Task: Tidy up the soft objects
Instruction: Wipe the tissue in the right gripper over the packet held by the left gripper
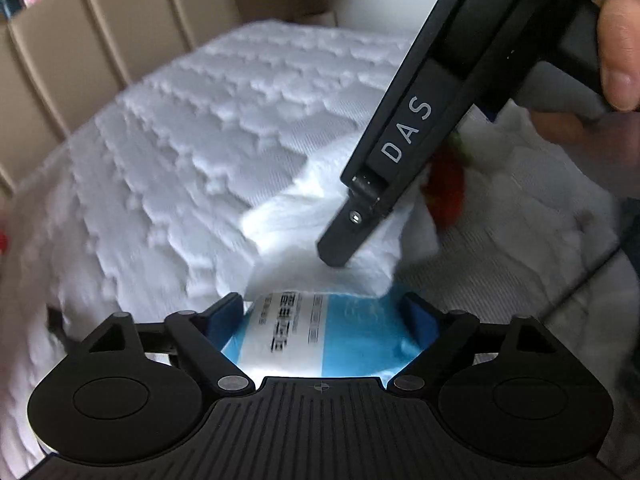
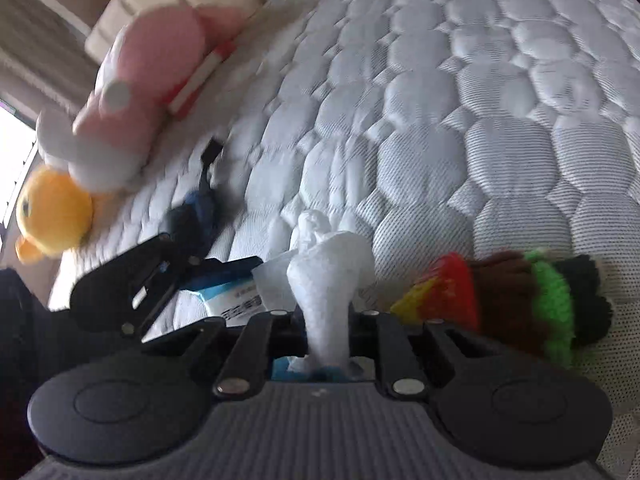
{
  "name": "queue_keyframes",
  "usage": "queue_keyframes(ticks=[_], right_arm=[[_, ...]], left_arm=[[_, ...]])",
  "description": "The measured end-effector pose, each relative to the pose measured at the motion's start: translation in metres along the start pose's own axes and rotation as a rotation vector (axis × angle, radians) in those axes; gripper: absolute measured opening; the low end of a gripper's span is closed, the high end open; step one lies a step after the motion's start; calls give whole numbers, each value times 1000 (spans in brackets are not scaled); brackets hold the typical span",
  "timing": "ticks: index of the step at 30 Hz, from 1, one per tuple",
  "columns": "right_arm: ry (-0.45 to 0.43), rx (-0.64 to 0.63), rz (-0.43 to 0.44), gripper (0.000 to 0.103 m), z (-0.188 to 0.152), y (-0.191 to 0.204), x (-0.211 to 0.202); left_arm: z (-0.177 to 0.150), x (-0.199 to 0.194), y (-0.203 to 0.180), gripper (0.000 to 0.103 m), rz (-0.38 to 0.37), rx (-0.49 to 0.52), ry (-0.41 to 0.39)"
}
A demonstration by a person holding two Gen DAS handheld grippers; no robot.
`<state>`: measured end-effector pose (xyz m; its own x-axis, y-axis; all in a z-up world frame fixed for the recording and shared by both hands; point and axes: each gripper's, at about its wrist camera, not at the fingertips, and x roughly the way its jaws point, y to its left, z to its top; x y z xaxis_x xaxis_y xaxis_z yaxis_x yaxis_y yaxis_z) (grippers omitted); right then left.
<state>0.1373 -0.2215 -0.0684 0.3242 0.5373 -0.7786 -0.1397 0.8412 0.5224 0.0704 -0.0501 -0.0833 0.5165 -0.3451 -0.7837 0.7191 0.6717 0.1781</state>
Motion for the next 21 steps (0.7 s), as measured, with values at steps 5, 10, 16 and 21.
queue_keyframes(ticks=[5, 10, 16, 21], right_arm=[[-88, -11, -45, 17, 8, -3, -18], [-94, -8, -39, 17, 9, -3, -17], [-10, -16, 198, 17, -4, 17, -15], [79, -78, 48, 17, -14, 23, 3]], left_arm=[[10, 2, 11, 88, 42, -25, -39], [-4, -17, 16, 94, 24, 35, 3], [-22, -24, 19, 97, 16, 75, 48], [-13, -21, 32, 97, -63, 3, 31]])
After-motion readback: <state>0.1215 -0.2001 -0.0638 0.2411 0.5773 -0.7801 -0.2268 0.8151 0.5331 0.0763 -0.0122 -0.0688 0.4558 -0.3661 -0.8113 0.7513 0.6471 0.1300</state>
